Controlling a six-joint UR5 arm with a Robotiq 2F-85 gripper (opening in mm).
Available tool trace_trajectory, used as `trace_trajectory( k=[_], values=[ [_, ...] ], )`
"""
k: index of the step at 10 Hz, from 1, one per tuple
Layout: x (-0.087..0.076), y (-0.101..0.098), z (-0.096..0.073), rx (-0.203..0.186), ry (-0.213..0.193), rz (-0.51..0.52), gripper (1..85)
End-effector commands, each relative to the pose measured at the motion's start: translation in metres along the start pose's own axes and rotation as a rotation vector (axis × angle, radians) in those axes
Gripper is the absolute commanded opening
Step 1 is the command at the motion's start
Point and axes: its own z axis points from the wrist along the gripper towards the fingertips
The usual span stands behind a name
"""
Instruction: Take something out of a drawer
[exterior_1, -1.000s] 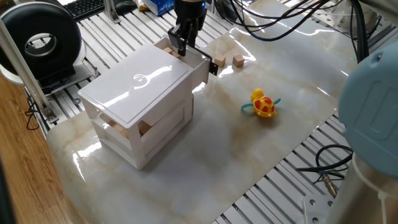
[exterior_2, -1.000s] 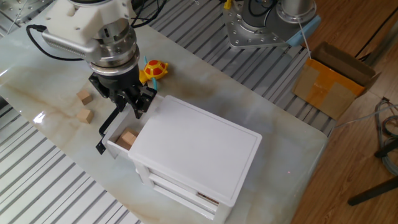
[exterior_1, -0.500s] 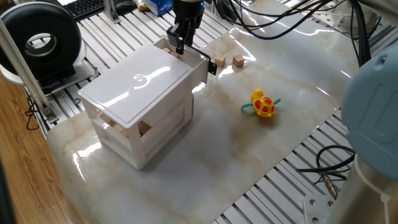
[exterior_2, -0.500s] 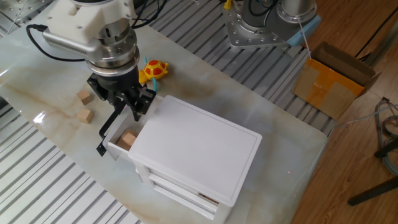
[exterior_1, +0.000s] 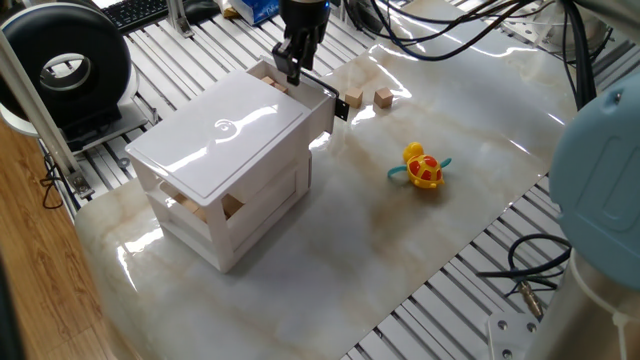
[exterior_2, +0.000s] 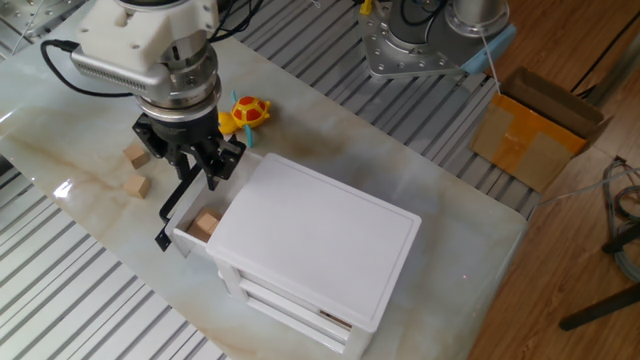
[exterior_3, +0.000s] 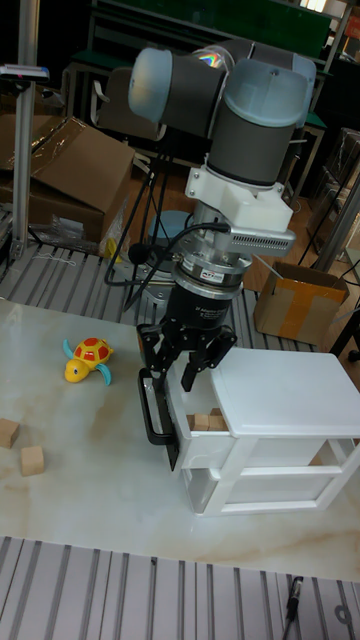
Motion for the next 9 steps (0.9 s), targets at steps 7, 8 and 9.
trace_trajectory(
  k=[7,8,9],
  values=[
    [-0.004,0.008,-0.001,-0.032,-0.014,0.025,34.3],
    [-0.002,0.009,-0.003,-0.034,-0.008,0.031,34.3],
    [0.001,0.013,-0.007,-0.03,-0.002,0.038,34.3]
  ],
)
